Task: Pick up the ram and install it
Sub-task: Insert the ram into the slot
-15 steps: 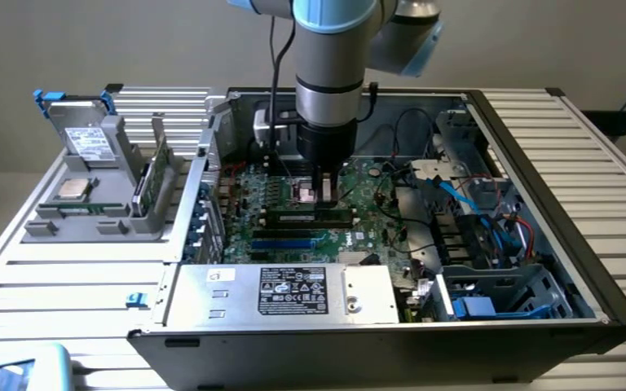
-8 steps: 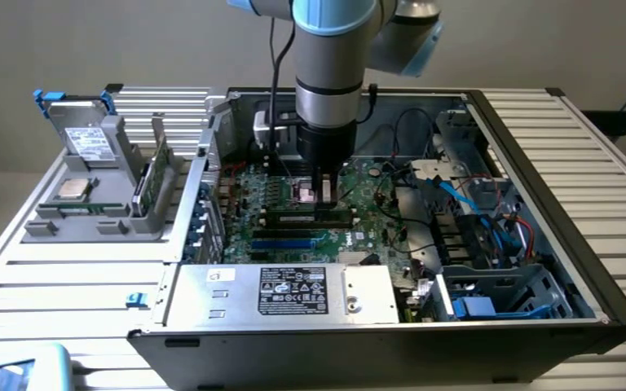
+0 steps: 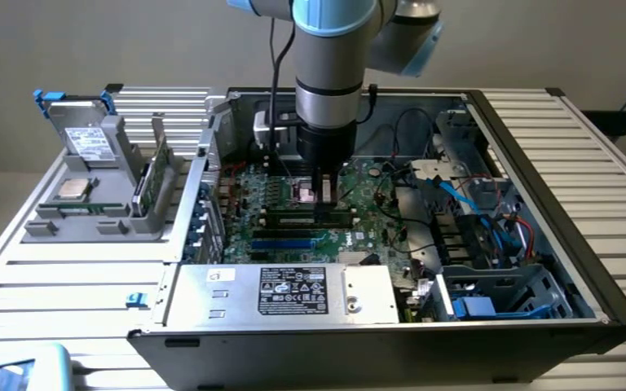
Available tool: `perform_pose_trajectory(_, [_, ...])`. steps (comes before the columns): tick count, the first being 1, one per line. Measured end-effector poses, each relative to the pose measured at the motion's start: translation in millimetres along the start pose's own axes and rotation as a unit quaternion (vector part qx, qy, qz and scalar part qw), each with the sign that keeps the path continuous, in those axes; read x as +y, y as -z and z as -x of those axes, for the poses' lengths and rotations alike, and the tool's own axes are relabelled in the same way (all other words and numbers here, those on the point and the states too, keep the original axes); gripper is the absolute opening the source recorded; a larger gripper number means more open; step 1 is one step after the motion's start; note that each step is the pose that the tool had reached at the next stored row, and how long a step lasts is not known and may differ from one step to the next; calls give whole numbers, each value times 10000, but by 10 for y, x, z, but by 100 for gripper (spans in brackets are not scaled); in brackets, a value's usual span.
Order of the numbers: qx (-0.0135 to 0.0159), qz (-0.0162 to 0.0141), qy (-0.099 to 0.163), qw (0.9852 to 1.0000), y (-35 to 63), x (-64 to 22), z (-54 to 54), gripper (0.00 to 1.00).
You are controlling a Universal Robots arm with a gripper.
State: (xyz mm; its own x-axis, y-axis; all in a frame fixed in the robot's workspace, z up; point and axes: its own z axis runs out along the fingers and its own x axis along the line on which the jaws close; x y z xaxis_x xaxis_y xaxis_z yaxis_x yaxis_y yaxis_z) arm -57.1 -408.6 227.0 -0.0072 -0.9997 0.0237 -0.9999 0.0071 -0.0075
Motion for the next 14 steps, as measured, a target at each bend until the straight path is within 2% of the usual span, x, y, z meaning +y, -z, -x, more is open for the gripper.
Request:
perform_pose_trajectory(2, [0,0,1,10000,35,-4,-1,21])
perform_pose_trajectory(9, [1,1,1,10000,311,-73,-7,21])
perform_pose_trajectory(14, [2,4,-5,10000,314,-77,-7,21])
